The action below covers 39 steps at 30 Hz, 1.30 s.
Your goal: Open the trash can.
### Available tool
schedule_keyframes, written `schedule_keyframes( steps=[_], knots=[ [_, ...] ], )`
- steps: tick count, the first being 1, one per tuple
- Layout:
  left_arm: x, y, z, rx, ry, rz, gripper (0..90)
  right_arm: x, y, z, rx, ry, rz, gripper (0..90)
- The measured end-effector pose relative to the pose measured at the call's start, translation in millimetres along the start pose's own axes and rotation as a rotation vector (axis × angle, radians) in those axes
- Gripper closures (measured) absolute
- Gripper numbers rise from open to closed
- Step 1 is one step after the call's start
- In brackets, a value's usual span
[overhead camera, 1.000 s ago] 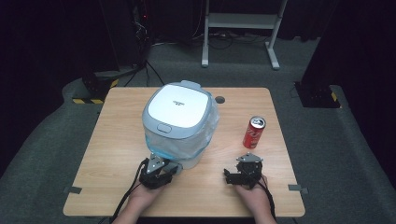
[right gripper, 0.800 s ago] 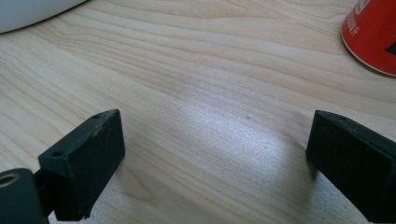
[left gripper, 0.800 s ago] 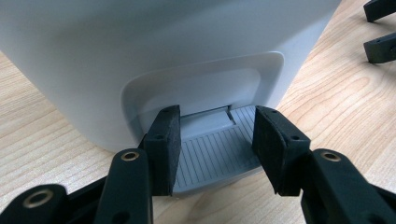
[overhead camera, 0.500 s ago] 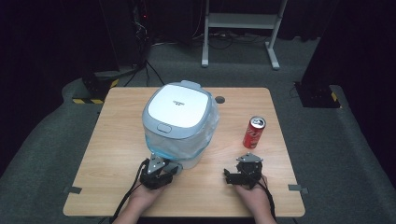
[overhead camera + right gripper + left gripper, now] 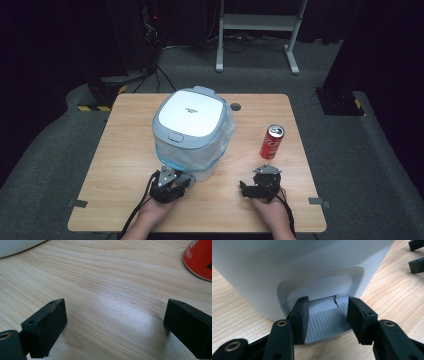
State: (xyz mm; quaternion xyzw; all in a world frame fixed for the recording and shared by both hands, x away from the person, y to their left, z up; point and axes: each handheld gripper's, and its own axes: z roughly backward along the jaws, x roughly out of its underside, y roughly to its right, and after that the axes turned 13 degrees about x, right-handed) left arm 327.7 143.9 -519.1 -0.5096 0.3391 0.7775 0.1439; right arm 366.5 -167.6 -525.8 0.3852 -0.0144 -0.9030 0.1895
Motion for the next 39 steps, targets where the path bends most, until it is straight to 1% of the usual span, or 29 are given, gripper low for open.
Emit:
schedule_keyframes(
  steps=[2, 3, 6, 8, 9, 10, 11, 12, 13, 14, 16, 17, 18, 19, 20, 21, 22, 23, 25, 28, 30, 39],
  knots=[
    [0.4, -0.4, 0.6, 0.001, -0.008, -0.008, 52.2, 0.0, 0.0, 0.0, 0.0, 0.0, 0.0, 4.4],
    [0.9, -0.2, 0.3, 0.0, -0.002, -0.005, 52.2, 0.0, 0.0, 0.0, 0.0, 0.0, 0.0, 4.5],
    [1.6, -0.4, 0.5, -0.001, -0.004, -0.01, 52.2, 0.0, 0.0, 0.0, 0.0, 0.0, 0.0, 4.5],
    [2.3, 0.1, -0.8, -0.002, 0.005, -0.005, 52.2, 0.0, 0.0, 0.0, 0.0, 0.0, 0.0, 4.4],
    [2.3, -0.3, -0.4, -0.003, -0.004, -0.01, 52.2, 0.0, 0.0, 0.0, 0.0, 0.0, 0.001, 4.5],
    [2.3, -1.2, 0.7, -0.002, -0.026, -0.022, 52.2, 0.0, 0.0, 0.0, 0.0, 0.0, 0.0, 4.4],
    [2.8, 0.0, -1.3, -0.006, -0.001, -0.007, 52.2, 0.0, 0.0, 0.0, 0.0, 0.0, 0.0, 4.5],
    [3.1, -0.6, -0.4, -0.007, -0.02, -0.018, 52.2, 0.0, 0.0, 0.0, 0.0, 0.0, 0.0, 4.4],
    [3.6, -0.4, -1.2, -0.008, -0.014, -0.014, 52.2, 0.0, 0.1, -0.1, 0.0, 0.001, 0.001, 4.4],
    [4.4, 0.4, -3.3, -0.012, 0.007, 0.001, 52.2, 0.0, 0.0, 0.0, 0.0, 0.0, 0.0, 4.5],
    [4.7, 0.5, -4.0, -0.011, 0.01, 0.003, 52.2, 0.0, 0.1, -0.1, -0.001, 0.0, 0.0, 4.5],
    [4.7, -1.0, -2.3, -0.01, -0.026, -0.016, 52.2, 0.0, 0.1, 0.0, -0.001, 0.0, 0.0, 4.5],
    [5.8, -1.3, -3.2, -0.016, -0.033, -0.014, 52.2, 0.0, 0.1, -0.1, -0.001, 0.0, 0.0, 4.5],
    [7.0, -0.5, -5.5, -0.02, -0.01, -0.001, 52.2, 0.0, 0.1, -0.1, -0.001, 0.0, 0.0, 4.5],
    [8.1, -2.0, -3.7, -0.023, -0.053, -0.025, 52.2, 0.0, 0.1, 0.0, -0.001, 0.0, 0.0, 4.5],
    [9.3, -0.8, -5.5, -0.024, -0.025, -0.021, 52.2, 0.0, 0.1, -0.1, -0.001, 0.0, 0.001, 4.5],
    [9.7, -1.1, -4.8, -0.028, -0.05, -0.038, 52.2, 0.0, 0.1, -0.1, -0.001, 0.0, 0.0, 4.5],
    [9.8, -1.2, -4.9, -0.027, -0.061, -0.043, 52.2, 0.0, 0.1, -0.1, -0.001, 0.0, 0.0, 4.5],
    [9.3, -2.1, -5.8, -0.026, -0.057, -0.028, 52.2, 0.0, 0.1, -0.1, -0.001, 0.0, 0.0, 4.5],
    [9.0, -2.8, -5.5, -0.027, -0.067, -0.029, 52.3, 0.0, 0.1, -0.1, -0.002, 0.0, 0.0, 4.5],
    [9.1, -2.3, -6.5, -0.025, -0.054, -0.018, 52.3, 0.0, 0.1, -0.2, -0.002, 0.0, 0.001, 4.5],
    [9.4, -2.1, -6.1, -0.031, -0.057, -0.022, 52.3, 0.0, 0.2, -0.1, -0.002, 0.0, 0.001, 4.6]
  ],
)
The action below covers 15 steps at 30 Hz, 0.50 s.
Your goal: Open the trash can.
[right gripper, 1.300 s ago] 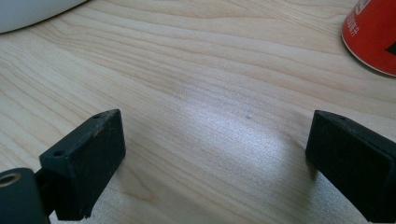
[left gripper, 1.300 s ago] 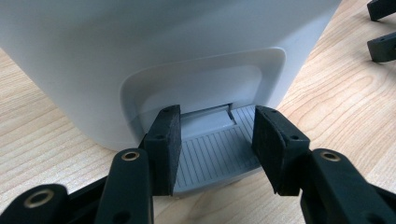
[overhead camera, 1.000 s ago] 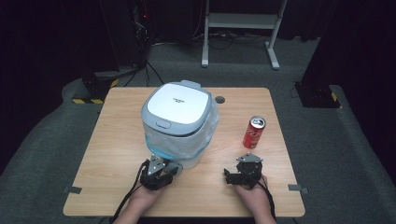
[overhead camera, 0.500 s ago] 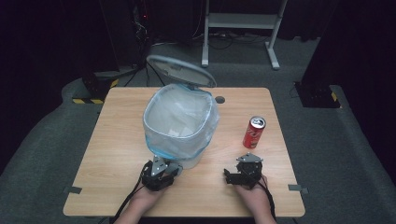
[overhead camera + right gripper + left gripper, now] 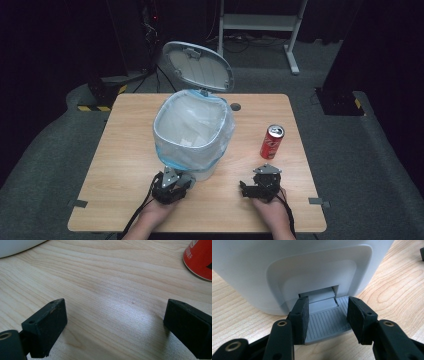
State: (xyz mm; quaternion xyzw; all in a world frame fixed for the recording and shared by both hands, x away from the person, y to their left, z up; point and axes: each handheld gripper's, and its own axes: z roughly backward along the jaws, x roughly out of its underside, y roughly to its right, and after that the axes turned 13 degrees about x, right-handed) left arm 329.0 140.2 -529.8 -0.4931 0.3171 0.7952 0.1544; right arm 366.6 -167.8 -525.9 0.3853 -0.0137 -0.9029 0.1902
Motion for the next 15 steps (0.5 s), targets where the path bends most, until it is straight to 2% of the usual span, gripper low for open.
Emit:
schedule_keyframes(
  steps=[5, 12, 15],
  knots=[
    [0.2, 0.0, 0.1, 0.0, 0.001, -0.001, 52.4, 0.9, 1.6, 1.5, -0.003, 0.019, 0.002, 11.6],
    [-0.2, -1.1, 1.2, 0.002, -0.017, -0.01, 52.3, 1.4, 4.0, 7.5, 0.0, 0.052, 0.004, 14.2],
    [0.1, -0.4, 0.3, 0.002, -0.002, -0.003, 52.4, 2.0, 5.7, 12.0, 0.018, 0.072, 0.006, 14.8]
  ],
)
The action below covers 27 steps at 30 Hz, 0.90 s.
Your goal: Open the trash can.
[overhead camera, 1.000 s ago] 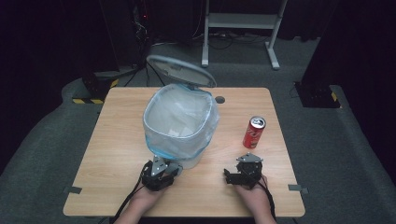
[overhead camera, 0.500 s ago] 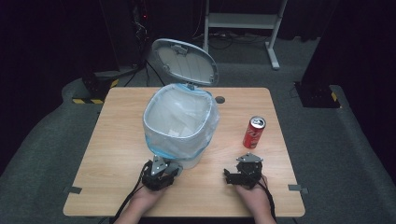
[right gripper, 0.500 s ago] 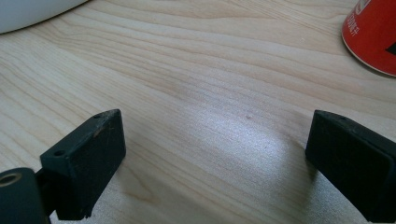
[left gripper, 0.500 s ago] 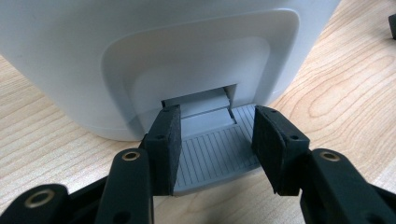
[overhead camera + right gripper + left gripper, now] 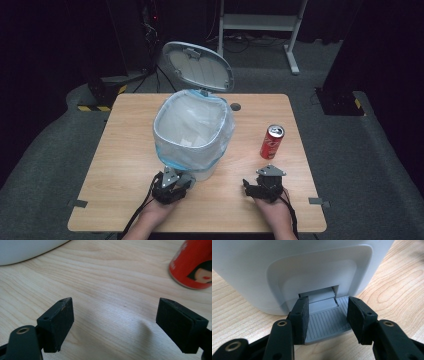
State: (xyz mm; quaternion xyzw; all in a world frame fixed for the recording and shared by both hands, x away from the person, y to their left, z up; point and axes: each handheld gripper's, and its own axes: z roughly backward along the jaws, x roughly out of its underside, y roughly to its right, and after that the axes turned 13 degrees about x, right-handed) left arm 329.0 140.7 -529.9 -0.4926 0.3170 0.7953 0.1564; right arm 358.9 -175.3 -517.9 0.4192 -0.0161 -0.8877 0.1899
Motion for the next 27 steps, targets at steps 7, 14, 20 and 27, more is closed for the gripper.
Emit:
schedule_keyframes(
  steps=[7, 14, 20, 27],
  knots=[
    [0.1, 0.0, 0.0, 0.0, 0.001, 0.0, 52.4, 1.0, 6.8, 12.2, 0.051, 0.054, -0.022, 14.8],
    [-0.2, -0.7, 0.5, 0.002, -0.008, -0.001, 52.4, 2.2, 22.0, 20.4, 0.093, 0.098, -0.08, 13.9],
    [0.1, 0.0, -0.3, 0.001, 0.006, 0.005, 52.4, -1.0, 29.1, 22.8, 0.118, 0.111, -0.106, 13.9],
    [0.2, 0.1, -0.3, 0.0, 0.006, 0.005, 52.4, -6.4, 36.0, 24.8, 0.132, 0.118, -0.13, 13.5]
  ],
)
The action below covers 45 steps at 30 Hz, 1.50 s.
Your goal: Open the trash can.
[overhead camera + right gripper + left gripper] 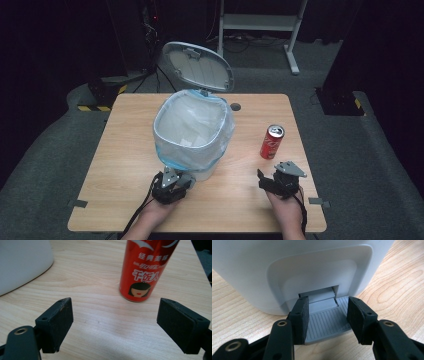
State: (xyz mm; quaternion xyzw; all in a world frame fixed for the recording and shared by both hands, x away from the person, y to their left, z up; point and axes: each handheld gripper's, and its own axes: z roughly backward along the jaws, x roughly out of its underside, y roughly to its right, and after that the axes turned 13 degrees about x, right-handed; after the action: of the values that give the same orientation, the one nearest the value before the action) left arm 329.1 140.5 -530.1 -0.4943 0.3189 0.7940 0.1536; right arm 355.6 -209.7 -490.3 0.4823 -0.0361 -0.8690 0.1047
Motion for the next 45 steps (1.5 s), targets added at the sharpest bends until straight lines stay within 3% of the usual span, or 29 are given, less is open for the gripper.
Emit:
schedule_keyframes(
  steps=[11, 19, 35, 40, 45],
  knots=[
    [0.1, -0.1, 0.3, -0.001, -0.004, -0.003, 52.4, -20.1, 16.5, -14.3, 0.01, 0.001, -0.053, 13.8],
    [0.1, -0.1, 0.3, 0.0, -0.002, -0.003, 52.4, -46.6, 23.6, -34.5, 0.043, 0.009, -0.08, 14.1],
    [0.1, 0.0, 0.1, 0.001, 0.001, 0.0, 52.4, -68.1, 23.6, -64.2, 0.05, -0.006, -0.127, 15.7],
    [0.0, 0.1, 0.0, 0.001, 0.001, 0.0, 52.4, -69.7, 22.0, -65.7, 0.057, 0.009, -0.132, 19.6],
    [0.0, 0.1, 0.0, 0.0, 0.001, 0.0, 52.4, -69.0, 20.1, -63.5, 0.066, 0.028, -0.117, 31.2]
  ],
)
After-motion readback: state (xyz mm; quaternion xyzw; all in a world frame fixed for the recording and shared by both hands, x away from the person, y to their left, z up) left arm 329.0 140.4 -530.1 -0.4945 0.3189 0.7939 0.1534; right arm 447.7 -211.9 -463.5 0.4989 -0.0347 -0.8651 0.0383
